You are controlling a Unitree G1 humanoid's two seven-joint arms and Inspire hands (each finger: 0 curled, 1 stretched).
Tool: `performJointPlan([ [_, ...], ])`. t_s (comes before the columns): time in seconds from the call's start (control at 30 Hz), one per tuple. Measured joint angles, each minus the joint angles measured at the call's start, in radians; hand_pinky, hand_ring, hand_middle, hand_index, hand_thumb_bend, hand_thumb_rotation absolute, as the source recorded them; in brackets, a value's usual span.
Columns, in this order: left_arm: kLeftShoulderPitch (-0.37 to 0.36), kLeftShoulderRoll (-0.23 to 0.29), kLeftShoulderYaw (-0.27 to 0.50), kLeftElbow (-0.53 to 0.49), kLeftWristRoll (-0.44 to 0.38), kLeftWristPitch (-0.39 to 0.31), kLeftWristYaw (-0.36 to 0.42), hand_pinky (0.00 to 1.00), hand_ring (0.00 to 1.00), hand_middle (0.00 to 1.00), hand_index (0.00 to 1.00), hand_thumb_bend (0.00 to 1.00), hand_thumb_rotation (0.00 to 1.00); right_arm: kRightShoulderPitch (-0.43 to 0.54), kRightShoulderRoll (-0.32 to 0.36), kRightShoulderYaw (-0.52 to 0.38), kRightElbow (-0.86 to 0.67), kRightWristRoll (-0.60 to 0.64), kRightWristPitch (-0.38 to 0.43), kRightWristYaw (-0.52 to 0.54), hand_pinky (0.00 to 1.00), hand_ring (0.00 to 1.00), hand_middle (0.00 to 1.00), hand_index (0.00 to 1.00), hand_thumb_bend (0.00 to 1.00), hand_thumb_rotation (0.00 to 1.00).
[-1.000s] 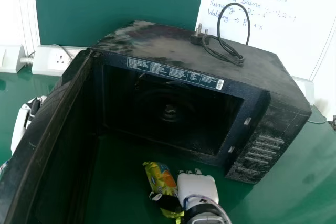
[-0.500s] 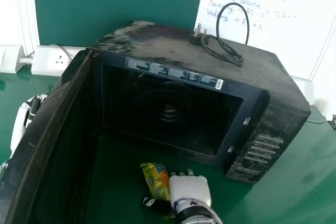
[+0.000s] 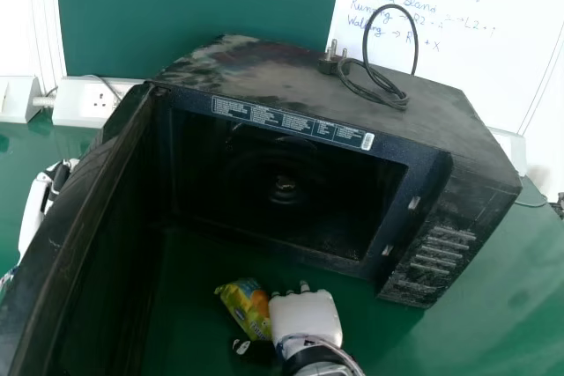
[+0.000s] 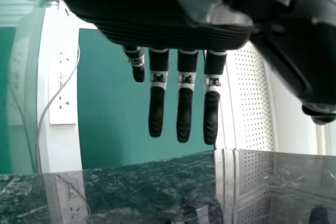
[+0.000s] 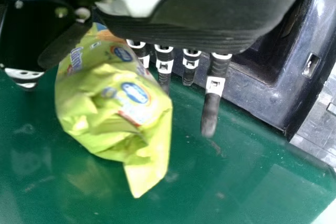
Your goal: Put biscuit inside oven
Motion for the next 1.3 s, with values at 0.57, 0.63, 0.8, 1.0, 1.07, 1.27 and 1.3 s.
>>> performJointPlan([
  [0.57,0.000,0.000,0.000,-0.003,0.002,0.001,0.010,0.50,0.54,0.57,0.49,0.51,0.08,0.056,0.032,-0.042,0.009,0.041,0.025,-0.124,0.07,0.13,0.47,0.65,0.57,0.00],
  [0.63,0.000,0.000,-0.001,-0.003,0.002,0.002,0.010,0.50,0.54,0.57,0.49,0.51,0.07,0.054,0.032,-0.046,0.008,0.040,0.018,-0.121,0.07,0.14,0.47,0.67,0.57,0.00],
  [0.8,0.000,0.000,-0.001,-0.005,0.000,0.008,0.010,0.50,0.54,0.57,0.49,0.51,0.07,0.049,0.032,-0.066,0.001,0.055,0.008,-0.118,0.11,0.20,0.47,0.67,0.57,0.00],
  [1.0,0.002,0.000,-0.002,-0.007,0.001,0.011,0.010,0.50,0.54,0.57,0.49,0.51,0.07,0.053,0.019,-0.102,-0.027,0.104,-0.011,-0.115,0.11,0.17,0.47,0.73,0.56,0.00],
  [1.07,0.003,-0.001,-0.002,-0.008,0.001,0.012,0.011,0.50,0.54,0.57,0.49,0.51,0.07,0.055,0.011,-0.122,-0.055,0.136,-0.023,-0.098,0.11,0.18,0.47,0.69,0.56,0.00],
  [1.27,0.003,-0.001,-0.002,-0.006,0.000,0.013,0.009,0.50,0.54,0.57,0.49,0.51,0.07,0.058,-0.004,-0.213,-0.164,0.237,-0.039,-0.098,0.07,0.15,0.47,0.50,0.53,0.00],
  [1.3,0.003,-0.001,-0.002,-0.005,0.001,0.012,0.009,0.50,0.54,0.57,0.49,0.51,0.07,0.052,-0.005,-0.227,-0.178,0.242,-0.040,-0.100,0.06,0.15,0.47,0.49,0.53,0.00],
])
